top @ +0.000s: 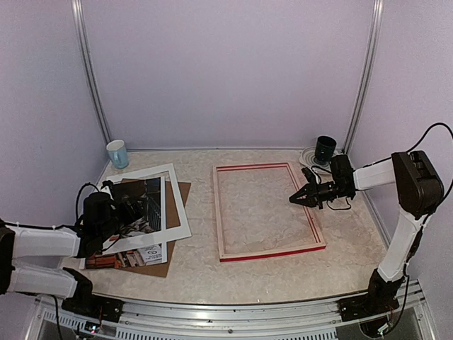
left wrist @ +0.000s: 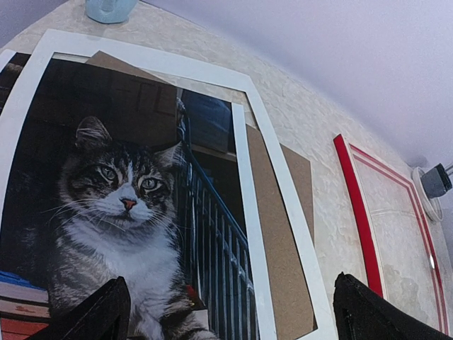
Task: Put the photo into the frame
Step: Place the glass panel at the frame body.
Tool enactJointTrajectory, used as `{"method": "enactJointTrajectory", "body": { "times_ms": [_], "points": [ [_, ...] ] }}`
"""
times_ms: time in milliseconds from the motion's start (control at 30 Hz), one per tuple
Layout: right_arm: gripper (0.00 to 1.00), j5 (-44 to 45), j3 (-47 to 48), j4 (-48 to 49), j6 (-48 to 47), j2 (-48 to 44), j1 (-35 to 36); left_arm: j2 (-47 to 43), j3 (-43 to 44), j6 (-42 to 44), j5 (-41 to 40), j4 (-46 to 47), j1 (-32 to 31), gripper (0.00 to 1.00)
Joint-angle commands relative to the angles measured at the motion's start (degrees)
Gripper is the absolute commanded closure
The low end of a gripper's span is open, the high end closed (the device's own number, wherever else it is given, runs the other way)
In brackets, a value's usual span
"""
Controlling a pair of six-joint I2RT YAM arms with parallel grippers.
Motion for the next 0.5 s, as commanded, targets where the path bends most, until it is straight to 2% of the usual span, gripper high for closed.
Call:
{"method": "enactJointTrajectory", "body": {
  "times_ms": [0,467],
  "points": [
    [1.0,0.0,1.2,0.7,-0.7,0.9,-0.7,-0.4,-0.4,0.4,-0.3,0.0,-0.2,0.01],
    [1.0,2.6,1.8,-0.3,-1.2,0.1,-0.7,-0.1,-0.4,0.5,-0.6,0.1,0.0,0.01]
  ]
}}
